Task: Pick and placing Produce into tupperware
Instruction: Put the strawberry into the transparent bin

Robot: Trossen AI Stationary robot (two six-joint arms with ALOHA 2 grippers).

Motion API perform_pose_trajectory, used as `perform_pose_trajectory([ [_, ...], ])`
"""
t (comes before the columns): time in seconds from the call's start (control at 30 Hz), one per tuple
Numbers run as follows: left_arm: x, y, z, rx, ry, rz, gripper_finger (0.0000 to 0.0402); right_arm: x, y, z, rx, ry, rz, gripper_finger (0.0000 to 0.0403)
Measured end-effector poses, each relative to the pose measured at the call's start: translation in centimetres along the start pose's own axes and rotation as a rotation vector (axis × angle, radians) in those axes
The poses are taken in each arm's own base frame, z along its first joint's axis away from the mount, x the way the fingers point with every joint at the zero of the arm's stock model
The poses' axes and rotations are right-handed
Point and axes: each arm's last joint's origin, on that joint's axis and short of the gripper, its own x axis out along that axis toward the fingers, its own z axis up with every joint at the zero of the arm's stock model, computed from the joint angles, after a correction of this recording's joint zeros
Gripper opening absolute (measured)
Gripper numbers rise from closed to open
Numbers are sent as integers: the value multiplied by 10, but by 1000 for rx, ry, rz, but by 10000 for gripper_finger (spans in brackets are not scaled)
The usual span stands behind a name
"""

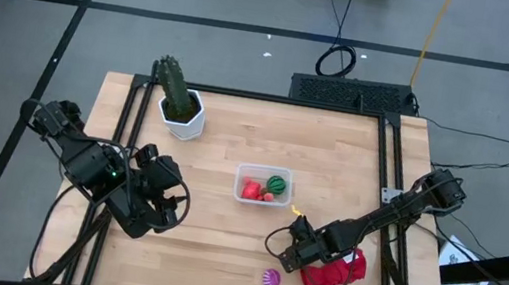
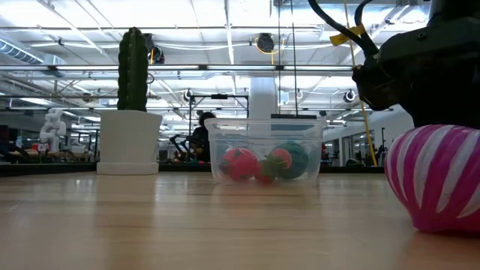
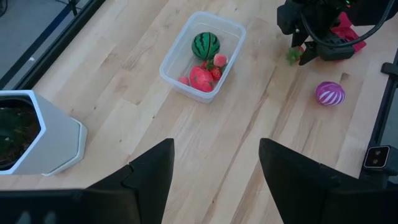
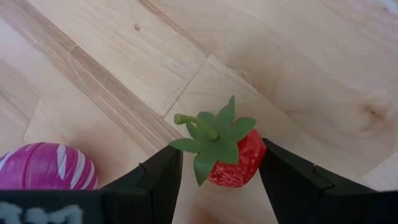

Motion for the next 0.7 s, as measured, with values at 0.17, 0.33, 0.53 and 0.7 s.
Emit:
perform_pose_trajectory([
  [0.17,0,0,0,0,0,0,239,0,0,0,9,0,-1,196],
  [0.33,0,0,0,0,0,0,239,0,-1,0,26,0,-6,189],
  [0.53,0,0,0,0,0,0,239,0,-2,0,26,1,-15,152],
  [0.7,0,0,0,0,0,0,239,0,-2,0,26,1,-16,135],
])
